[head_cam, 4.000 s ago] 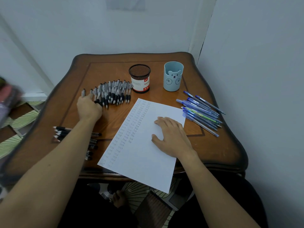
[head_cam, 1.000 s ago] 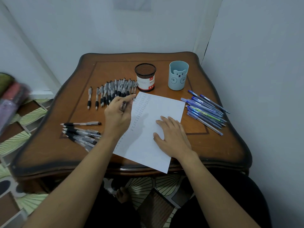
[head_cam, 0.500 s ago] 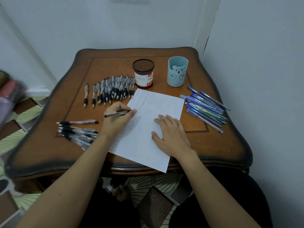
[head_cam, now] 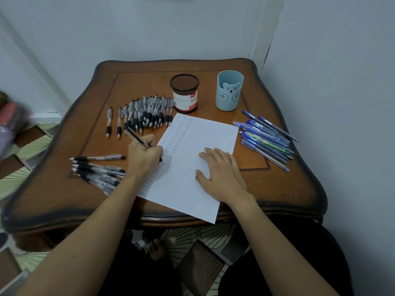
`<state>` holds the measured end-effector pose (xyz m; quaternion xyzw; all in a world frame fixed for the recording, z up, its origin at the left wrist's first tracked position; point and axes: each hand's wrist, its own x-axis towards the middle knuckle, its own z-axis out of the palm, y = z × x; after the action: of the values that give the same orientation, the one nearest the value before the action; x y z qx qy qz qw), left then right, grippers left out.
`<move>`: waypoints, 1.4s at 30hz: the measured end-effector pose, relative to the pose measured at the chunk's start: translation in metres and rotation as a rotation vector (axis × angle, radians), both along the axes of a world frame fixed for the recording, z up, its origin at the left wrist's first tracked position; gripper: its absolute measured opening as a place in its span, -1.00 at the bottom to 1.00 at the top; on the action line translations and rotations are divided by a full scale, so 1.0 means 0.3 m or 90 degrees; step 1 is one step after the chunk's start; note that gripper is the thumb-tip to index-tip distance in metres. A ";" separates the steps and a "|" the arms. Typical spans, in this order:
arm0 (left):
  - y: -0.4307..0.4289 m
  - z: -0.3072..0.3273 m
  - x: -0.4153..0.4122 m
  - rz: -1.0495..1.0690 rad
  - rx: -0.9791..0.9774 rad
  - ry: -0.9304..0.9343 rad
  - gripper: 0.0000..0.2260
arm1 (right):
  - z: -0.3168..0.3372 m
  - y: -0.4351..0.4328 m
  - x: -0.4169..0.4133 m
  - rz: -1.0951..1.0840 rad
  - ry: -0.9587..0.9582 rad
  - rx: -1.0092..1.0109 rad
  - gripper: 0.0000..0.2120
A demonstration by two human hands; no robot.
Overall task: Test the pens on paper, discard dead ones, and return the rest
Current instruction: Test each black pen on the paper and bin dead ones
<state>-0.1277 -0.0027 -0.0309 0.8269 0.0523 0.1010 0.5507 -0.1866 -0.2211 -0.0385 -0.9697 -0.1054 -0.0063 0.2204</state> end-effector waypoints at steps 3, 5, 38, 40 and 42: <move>0.000 -0.001 -0.002 -0.025 0.037 -0.010 -0.72 | 0.003 -0.002 0.002 0.001 -0.003 0.001 -0.49; -0.001 0.004 -0.002 -0.033 0.050 -0.012 -0.70 | 0.003 -0.002 0.001 0.000 -0.001 0.005 -0.50; -0.015 0.005 -0.014 -0.092 0.115 -0.048 -0.66 | 0.002 0.011 0.001 -0.014 -0.015 0.001 -0.51; -0.010 -0.002 -0.009 -0.090 0.110 -0.043 -0.68 | 0.003 0.010 0.001 -0.014 -0.015 0.003 -0.51; -0.008 -0.006 -0.008 -0.093 0.109 -0.050 -0.70 | 0.005 0.009 0.002 -0.013 -0.014 0.003 -0.52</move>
<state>-0.1303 -0.0051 -0.0327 0.8678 -0.0386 0.0969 0.4858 -0.1859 -0.2184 -0.0369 -0.9700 -0.0979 -0.0196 0.2217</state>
